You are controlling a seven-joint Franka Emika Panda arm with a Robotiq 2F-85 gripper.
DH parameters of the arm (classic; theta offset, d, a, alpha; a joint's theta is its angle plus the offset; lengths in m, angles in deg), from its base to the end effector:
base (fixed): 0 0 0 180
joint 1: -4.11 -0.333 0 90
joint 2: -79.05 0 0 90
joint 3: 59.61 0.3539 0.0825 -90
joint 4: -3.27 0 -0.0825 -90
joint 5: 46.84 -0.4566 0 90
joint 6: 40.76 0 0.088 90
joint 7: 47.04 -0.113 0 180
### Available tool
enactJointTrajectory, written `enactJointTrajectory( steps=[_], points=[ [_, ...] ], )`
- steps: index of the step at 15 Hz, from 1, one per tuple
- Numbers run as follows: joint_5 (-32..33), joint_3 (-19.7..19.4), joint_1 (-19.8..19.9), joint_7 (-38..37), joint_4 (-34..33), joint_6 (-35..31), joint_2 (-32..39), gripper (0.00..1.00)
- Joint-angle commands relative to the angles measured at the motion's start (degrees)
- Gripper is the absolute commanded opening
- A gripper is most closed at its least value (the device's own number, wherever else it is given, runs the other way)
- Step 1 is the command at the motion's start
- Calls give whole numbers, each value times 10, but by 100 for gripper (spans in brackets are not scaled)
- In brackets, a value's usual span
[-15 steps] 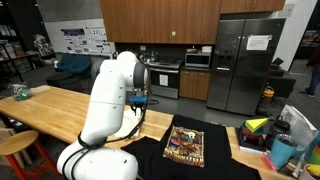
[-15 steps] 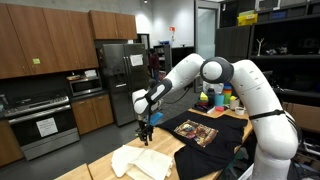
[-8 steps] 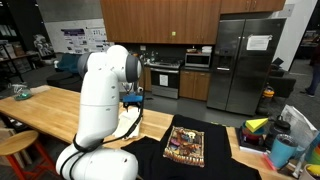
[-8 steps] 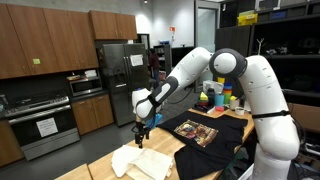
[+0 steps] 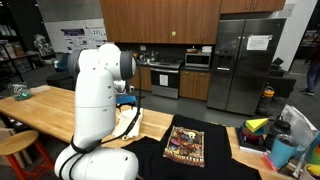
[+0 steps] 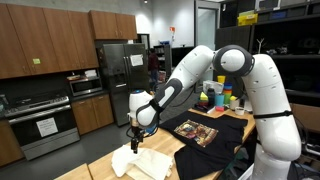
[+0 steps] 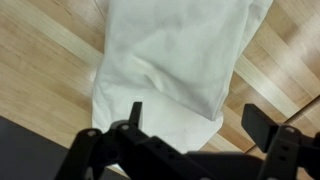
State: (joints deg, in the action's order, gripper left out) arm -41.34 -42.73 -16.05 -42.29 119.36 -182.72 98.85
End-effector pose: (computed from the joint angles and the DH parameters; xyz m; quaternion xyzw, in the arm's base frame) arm 0.5419 0.4023 0.2741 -0.9232 -0.3789 -0.0545 0.0333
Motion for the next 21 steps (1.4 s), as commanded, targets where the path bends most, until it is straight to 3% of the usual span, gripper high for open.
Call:
enactJointTrajectory(
  steps=[1, 21],
  points=[
    [17, -5, -11, -18, -21, 4, 5, 100],
    [33, -8, -43, -47, -88, 48, 45, 100]
  ],
)
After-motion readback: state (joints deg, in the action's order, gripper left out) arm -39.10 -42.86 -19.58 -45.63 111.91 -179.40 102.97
